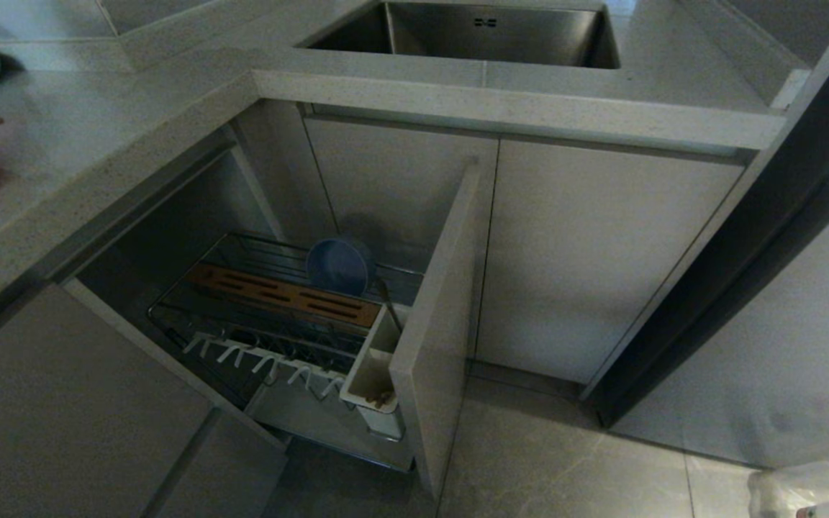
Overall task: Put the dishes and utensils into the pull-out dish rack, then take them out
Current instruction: Pick up the chopsticks and place it in the cupboard
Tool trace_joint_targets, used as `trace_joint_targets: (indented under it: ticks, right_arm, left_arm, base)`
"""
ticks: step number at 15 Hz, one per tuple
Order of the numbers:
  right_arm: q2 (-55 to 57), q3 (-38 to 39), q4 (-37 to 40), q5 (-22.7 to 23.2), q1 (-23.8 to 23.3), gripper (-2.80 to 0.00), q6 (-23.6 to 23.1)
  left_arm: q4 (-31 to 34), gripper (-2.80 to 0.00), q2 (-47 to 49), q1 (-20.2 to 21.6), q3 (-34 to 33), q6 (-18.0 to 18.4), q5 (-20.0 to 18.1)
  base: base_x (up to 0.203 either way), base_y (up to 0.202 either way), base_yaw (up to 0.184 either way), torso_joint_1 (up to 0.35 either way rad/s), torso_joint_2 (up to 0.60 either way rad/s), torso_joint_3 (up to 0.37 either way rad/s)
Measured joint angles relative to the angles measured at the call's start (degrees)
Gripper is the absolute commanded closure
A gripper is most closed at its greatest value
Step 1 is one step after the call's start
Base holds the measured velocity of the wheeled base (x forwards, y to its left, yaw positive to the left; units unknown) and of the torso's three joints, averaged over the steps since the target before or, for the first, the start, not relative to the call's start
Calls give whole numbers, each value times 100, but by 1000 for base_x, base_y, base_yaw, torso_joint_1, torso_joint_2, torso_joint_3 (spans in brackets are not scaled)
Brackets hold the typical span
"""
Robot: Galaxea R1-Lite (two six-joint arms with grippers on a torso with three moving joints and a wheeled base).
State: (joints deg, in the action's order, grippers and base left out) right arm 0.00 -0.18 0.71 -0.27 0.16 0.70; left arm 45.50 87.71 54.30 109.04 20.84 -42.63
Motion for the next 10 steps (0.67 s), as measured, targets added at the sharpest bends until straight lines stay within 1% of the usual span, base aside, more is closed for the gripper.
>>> trace_joint_targets:
  ticks: [5, 8, 10]
  right_arm:
    - [0, 0, 0, 2, 0, 0, -1]
    - [0, 0, 0, 0, 0, 0, -1]
    - [0, 0, -2, 2, 0, 0, 1]
  left_arm:
    - [-62, -280, 240, -17, 5, 513, -254]
    - [-94, -280, 383, -77, 55, 578, -379]
    - [-246, -280, 458, -155, 88, 578, -385]
  base:
    - [0, 0, 0, 0, 0, 0]
    - [0, 0, 0, 0, 0, 0]
    - [0, 0, 0, 0, 0, 0]
